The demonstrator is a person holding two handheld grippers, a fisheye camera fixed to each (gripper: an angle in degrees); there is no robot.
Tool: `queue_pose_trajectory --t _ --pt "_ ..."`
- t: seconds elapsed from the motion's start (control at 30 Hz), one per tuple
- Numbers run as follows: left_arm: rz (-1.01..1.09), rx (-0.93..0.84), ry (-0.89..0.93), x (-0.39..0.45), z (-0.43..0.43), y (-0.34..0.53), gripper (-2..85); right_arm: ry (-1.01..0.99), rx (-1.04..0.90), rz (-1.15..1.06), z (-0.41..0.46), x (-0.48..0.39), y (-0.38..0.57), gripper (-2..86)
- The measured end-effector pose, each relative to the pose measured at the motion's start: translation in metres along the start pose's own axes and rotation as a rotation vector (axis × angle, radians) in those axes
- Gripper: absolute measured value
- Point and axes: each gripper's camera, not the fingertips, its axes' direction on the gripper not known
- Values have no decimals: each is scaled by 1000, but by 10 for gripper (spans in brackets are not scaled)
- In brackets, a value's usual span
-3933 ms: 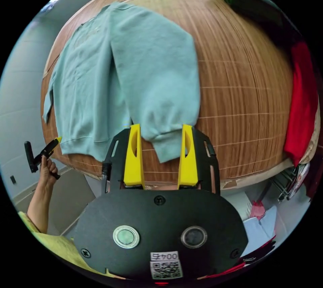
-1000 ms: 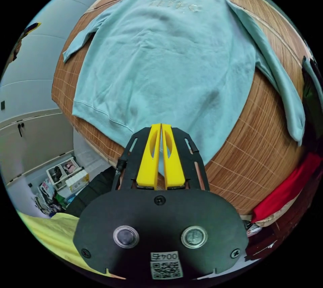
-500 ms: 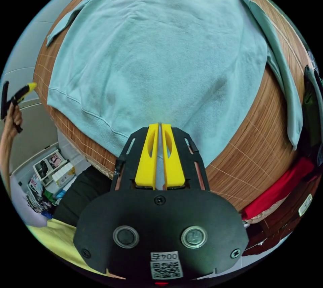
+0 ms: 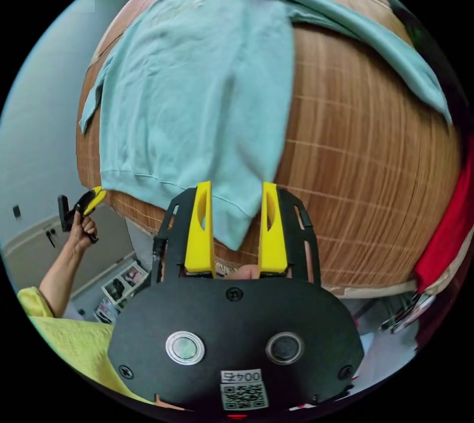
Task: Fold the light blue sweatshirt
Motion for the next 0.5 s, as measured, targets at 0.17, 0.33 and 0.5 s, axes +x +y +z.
queue_pose_trajectory --t 0.17,0.33,0.5 --pt "-36 -38 -19 8 11 -25 79 -83 -22 135 13 28 38 135" --pt "-38 -75 -107 23 16 -44 39 -107 -21 114 18 23 38 100" --pt "-52 -93 -164 28 10 -54 28 59 -101 -12 19 5 27 48"
